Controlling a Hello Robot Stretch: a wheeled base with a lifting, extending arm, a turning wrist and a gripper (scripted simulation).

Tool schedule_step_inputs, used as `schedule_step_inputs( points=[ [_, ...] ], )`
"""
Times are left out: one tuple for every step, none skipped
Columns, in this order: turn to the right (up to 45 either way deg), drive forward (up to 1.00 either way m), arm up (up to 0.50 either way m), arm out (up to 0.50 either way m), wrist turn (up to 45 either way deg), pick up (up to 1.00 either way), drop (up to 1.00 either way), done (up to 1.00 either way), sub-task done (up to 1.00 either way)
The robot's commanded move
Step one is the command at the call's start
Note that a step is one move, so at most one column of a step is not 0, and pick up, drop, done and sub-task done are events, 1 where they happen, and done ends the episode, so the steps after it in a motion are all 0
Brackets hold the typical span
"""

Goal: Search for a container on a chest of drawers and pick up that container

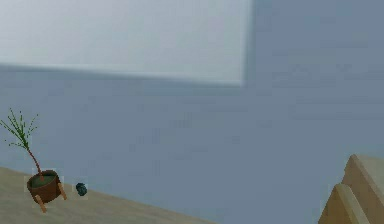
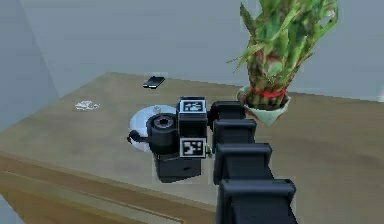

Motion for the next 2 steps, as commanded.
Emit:
schedule_step_inputs(
  points=[
    [0.0,0.0,0.0,0.0,0.0,1.0,0.0,0.0,0.0],
    [0.0,0.0,0.0,0.0,0.0,0.0,0.0,1.0,0.0]
  ],
)
